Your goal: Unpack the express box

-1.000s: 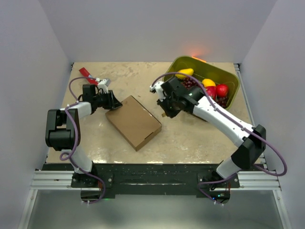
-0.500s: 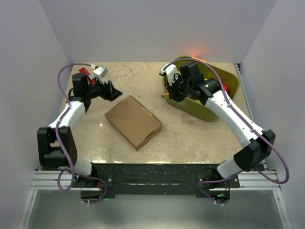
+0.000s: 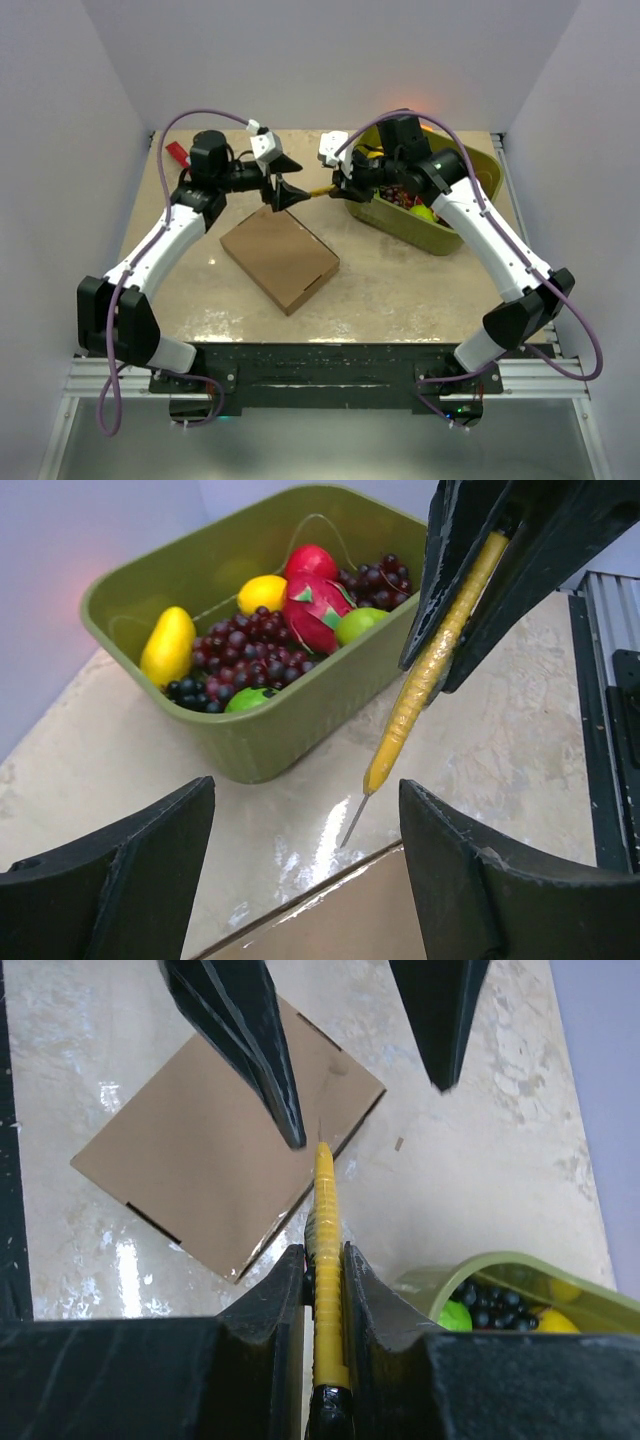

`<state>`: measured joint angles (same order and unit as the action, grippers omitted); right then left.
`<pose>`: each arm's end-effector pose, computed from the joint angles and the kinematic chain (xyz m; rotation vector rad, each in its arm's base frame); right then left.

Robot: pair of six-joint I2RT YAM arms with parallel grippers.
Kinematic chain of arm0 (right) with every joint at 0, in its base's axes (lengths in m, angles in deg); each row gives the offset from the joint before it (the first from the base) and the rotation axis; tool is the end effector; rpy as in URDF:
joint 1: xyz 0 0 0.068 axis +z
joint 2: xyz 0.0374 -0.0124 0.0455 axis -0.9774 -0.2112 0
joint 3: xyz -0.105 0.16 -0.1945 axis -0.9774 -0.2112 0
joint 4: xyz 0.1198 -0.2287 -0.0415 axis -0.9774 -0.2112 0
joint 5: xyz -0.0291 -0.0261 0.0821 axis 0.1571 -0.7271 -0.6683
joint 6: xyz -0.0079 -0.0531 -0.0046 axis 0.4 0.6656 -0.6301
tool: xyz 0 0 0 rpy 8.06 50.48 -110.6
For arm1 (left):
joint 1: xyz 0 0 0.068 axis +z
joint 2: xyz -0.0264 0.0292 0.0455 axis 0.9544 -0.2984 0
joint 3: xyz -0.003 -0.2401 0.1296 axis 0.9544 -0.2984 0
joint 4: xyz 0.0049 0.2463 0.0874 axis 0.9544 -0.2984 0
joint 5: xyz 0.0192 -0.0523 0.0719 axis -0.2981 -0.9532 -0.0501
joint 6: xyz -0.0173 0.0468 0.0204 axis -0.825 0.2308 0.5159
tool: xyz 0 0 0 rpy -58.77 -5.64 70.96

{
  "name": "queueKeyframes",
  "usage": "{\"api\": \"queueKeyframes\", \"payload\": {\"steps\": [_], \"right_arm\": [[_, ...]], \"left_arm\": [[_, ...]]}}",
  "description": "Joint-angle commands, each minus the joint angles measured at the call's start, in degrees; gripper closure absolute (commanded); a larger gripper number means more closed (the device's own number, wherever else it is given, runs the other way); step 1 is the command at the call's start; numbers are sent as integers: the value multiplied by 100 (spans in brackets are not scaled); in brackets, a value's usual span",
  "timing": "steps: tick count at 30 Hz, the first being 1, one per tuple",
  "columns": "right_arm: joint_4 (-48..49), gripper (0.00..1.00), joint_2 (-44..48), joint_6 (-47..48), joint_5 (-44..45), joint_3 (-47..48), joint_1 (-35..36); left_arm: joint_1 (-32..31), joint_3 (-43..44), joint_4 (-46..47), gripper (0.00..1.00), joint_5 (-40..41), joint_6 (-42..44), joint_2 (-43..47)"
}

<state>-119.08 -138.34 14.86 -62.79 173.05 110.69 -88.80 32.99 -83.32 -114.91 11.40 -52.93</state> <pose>0.2729 0.1980 0.4231 -1.4881 1.5527 0.5272 0.3081 -0.1200 0.3598 1.0388 1.4262 -0.9497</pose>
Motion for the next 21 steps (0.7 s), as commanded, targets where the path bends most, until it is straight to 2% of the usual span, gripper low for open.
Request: {"api": "queueKeyframes", "payload": {"steps": [1, 6, 9, 10, 12, 13, 15, 18, 20, 21], "right_arm": [[-99, 100, 115, 446, -413, 170, -1], [138, 100, 212, 279, -351, 12, 34], [296, 100, 212, 68, -343, -24, 69], [331, 100, 212, 16, -343, -24, 78], [341, 100, 212, 15, -299, -24, 122], [341, 100, 221, 41, -272, -33, 130], [358, 100, 230, 33, -211, -59, 131], [507, 100, 169, -160, -115, -42, 139], [769, 100, 168, -651, 61, -41, 104], [841, 94, 160, -827, 123, -7, -9]], "left_arm": [[-237, 360, -153, 22, -86, 238, -126], [-449, 641, -610, 28, -288, 528, -354], [-528, 755, -715, 43, -428, 537, -486], [-546, 800, -855, 53, -515, 572, -512], [-555, 931, -1005, 63, -586, 651, -626], [-563, 958, -1128, 71, -621, 678, -653], [-572, 993, -1190, 79, -639, 739, -688], [-572, 1028, -1366, 99, -710, 880, -750], [-572, 1037, -1445, 100, -780, 898, -750], [-555, 1037, -1454, 100, -815, 898, -733]]}}
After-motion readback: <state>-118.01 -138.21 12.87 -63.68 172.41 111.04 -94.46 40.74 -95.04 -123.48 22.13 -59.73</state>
